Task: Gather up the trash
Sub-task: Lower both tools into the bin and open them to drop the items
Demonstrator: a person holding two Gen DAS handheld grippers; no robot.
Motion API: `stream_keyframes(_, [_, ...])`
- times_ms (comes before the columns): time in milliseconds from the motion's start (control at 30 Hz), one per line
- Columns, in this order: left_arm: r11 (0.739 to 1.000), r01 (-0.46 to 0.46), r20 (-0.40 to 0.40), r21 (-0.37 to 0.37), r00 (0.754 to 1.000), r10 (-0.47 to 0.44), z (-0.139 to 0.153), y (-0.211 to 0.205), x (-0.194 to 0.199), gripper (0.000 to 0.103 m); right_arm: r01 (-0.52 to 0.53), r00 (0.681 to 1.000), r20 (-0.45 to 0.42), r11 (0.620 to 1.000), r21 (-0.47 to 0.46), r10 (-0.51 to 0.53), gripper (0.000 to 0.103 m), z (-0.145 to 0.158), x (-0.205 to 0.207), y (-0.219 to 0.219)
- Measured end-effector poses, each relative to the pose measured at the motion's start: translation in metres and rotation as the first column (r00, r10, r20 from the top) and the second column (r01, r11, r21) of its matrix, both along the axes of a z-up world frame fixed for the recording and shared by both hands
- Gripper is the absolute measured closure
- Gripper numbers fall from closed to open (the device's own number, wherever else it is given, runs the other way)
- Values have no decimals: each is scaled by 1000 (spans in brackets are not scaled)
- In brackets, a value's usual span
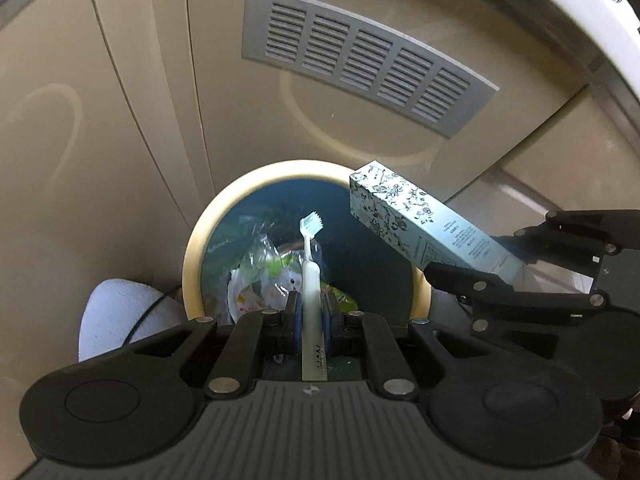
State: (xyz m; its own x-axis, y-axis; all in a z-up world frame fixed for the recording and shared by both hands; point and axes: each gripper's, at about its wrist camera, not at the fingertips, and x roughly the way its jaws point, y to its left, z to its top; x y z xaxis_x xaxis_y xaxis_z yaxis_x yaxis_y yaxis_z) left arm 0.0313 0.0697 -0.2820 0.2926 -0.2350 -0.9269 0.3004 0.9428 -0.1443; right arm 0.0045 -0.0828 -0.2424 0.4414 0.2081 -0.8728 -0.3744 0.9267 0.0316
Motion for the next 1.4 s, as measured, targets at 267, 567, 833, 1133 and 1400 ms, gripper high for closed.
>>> stream_keyframes(267, [1000,-5,-37,22,999,6,-19,-1,8,93,11,999,-44,1000,-15,-12,73,-22,12,5])
stream_keyframes(567, [999,4,-74,40,997,-1,-38,-7,15,93,3,997,-75,999,-42,-7,73,-36,17,10])
stream_keyframes(833, [999,3,-114,52,994,3,-53,-9,22,92,4,993,-118,999,-50,-10,73,-52,23,12])
stream_keyframes(1133, [996,8,-142,89,990,5,-71,-15,33,92,6,989,-150,998,-60,-15,73,-63,32,15])
stream_keyframes(1400, [993,19,-153,114,988,-1,-85,-21,41,92,17,986,-166,997,-73,-29,72,-67,36,17])
